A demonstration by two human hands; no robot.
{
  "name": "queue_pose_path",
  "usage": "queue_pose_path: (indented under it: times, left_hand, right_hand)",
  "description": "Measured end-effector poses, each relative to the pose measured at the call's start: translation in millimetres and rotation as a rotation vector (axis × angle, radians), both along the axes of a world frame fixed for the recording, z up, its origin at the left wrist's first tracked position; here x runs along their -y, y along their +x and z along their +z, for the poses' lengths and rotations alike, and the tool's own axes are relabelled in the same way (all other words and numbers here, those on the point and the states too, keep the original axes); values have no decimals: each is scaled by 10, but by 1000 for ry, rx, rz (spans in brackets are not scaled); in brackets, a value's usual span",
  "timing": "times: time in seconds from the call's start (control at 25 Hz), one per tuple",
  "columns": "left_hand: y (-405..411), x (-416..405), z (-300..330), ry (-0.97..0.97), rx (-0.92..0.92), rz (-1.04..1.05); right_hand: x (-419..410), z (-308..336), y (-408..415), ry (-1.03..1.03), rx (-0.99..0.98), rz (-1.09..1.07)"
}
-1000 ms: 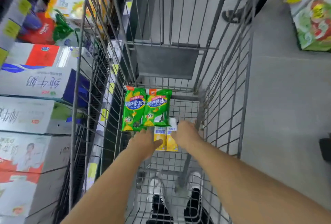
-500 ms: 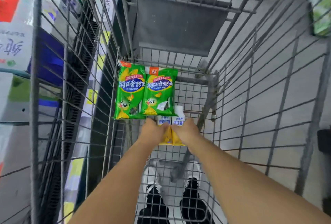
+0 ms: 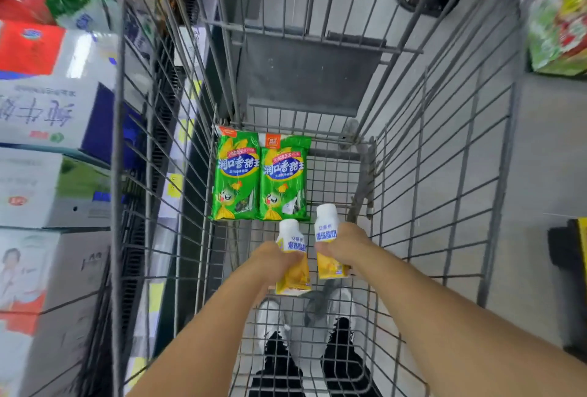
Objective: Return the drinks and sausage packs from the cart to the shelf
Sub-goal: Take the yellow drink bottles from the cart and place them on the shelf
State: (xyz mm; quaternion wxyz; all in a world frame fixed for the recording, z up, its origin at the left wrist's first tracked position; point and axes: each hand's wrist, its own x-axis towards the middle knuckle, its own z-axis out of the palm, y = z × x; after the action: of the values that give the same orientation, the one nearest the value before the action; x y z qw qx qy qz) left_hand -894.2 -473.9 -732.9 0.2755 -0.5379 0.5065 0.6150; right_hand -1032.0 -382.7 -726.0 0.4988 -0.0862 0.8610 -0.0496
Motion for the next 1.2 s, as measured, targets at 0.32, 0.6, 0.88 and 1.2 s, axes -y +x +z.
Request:
queue_pose_path:
  times: [0.32,0.6,0.88,1.2]
  left_hand:
    - [175,632,2194,-135,-337,237]
    - [554,1056,4247,-532,-603,345]
    - [1426,828,5404,-865,-594,542]
    - [2855,-609,6079,-1142,-368,922]
  right_hand:
    - [382,2351,-121,-475,-65,-42]
    - [856,4655,257,-882,-202,177]
    - [936,5757,804,-1163,-142,466]
    - [497,6205,2087,-1321,81,921]
